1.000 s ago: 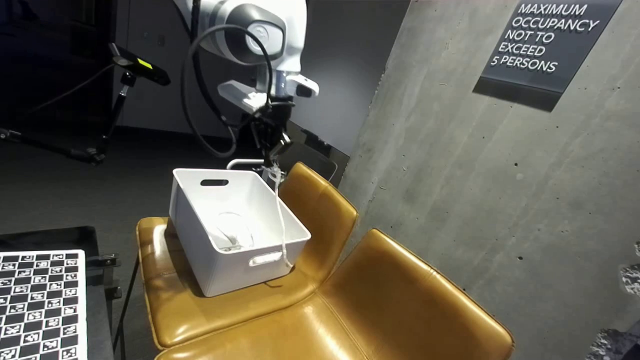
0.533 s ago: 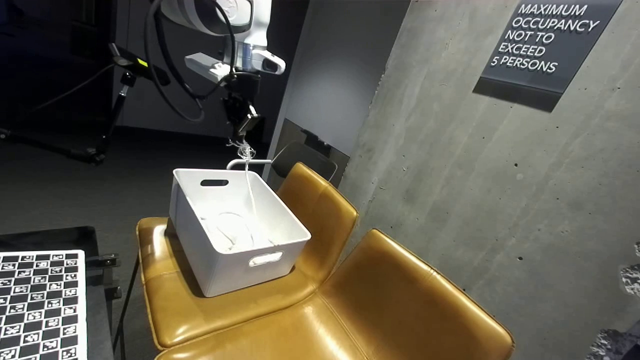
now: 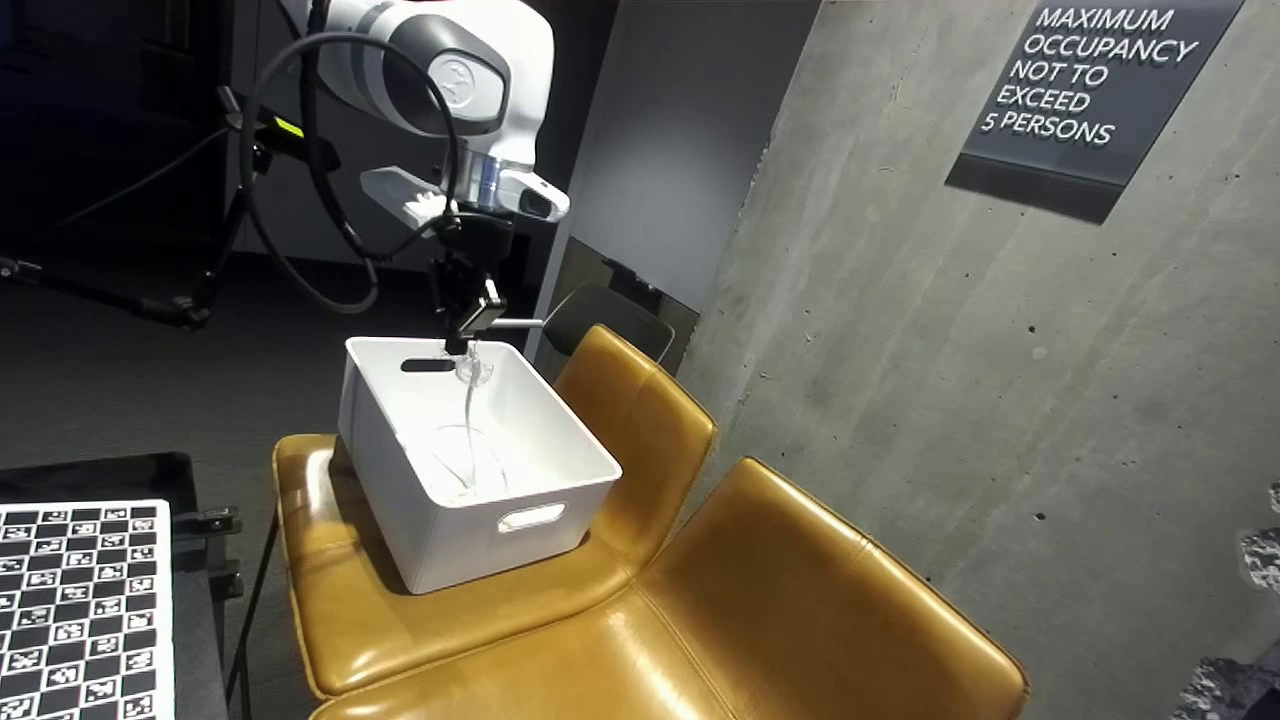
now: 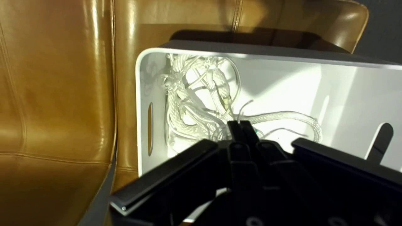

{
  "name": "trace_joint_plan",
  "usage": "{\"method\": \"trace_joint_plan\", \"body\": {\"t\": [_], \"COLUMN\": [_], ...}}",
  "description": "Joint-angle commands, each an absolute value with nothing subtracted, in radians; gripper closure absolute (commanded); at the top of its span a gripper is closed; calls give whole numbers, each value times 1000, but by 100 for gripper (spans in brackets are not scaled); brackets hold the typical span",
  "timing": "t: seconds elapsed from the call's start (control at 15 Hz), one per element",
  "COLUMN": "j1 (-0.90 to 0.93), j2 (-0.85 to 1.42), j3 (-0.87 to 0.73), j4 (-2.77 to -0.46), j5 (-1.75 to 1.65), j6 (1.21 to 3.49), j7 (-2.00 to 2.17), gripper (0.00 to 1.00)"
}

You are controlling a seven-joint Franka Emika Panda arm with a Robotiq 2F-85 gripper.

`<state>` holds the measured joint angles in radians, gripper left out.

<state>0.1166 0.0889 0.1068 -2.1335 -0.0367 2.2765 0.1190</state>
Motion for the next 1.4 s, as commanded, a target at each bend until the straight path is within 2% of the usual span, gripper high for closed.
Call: {"method": "trace_joint_plan", "body": {"t": [0.0,0.53,0.6,0.67,0.73,1.27,1.33], "j1": [110,107,107,106,105,65,56], "j2": [78,70,66,58,55,54,51], "j3": [102,106,106,106,106,84,79], "j4": [-2171,-2147,-2147,-2153,-2156,-2188,-2186], "j5": [-34,-1,4,18,26,112,151], "j6": [2291,2305,2322,2339,2353,2402,2383], "j7": [109,94,97,92,87,32,34], "gripper": [99,99,72,71,66,7,2]}}
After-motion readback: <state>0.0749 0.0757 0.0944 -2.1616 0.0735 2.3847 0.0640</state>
